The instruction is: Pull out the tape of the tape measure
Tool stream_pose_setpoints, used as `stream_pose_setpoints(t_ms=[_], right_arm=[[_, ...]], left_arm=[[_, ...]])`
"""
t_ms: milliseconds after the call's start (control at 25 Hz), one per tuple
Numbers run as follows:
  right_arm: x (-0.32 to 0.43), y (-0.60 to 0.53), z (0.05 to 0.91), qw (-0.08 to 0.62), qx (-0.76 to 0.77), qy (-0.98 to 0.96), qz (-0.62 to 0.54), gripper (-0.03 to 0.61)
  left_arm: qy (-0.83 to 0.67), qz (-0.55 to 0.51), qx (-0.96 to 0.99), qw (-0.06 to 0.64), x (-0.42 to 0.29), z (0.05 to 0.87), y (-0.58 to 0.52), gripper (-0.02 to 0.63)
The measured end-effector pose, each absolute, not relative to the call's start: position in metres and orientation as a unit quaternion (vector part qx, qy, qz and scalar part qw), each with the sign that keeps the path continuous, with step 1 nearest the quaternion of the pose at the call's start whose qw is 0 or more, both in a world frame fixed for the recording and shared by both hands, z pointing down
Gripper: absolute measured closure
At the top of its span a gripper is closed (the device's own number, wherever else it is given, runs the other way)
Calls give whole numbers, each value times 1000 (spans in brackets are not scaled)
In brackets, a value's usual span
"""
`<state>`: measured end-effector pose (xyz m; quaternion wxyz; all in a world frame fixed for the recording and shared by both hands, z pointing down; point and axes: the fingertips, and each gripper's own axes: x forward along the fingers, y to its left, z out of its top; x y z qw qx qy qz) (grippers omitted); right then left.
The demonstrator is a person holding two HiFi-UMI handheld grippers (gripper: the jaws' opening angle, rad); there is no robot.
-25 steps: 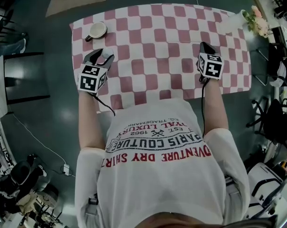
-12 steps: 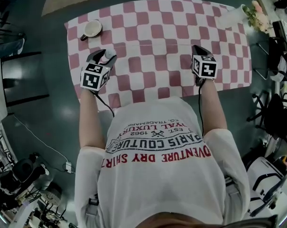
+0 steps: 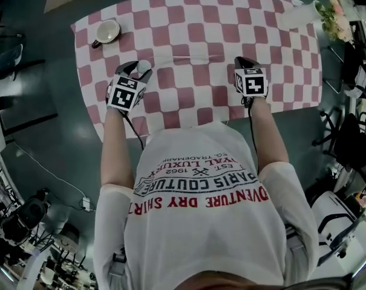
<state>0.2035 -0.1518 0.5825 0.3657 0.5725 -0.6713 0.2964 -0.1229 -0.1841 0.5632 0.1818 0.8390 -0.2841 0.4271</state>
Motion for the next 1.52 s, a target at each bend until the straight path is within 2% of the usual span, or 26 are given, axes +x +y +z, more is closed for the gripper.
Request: stream_pose_setpoints(t_ms=[680, 1160, 1240, 1280, 1320, 1360, 1520], right_arm=[[213, -136, 636, 405, 559, -647, 325, 545], [213, -134, 639, 406, 560, -642, 332, 544], [216, -135, 639, 399, 566, -637, 339, 528], [217, -135, 639, 394, 570, -634, 343, 492], [218, -136, 637, 387, 574, -632, 347, 451], [218, -136, 633, 381, 579, -631, 348, 438], [214, -138, 612, 359, 595, -636, 336, 426]], left_arm=[[-307, 438, 814, 228, -126, 619, -173, 382], [-343, 435, 798, 236, -128, 630, -171, 380], [-346, 432, 798, 238, -128, 631, -171, 380], [-347, 427, 799, 241, -127, 631, -171, 377], [-347, 422, 800, 246, -126, 631, -171, 350], [-346, 419, 801, 250, -124, 631, -170, 294], [-353, 419, 803, 236, -126, 621, -171, 264]])
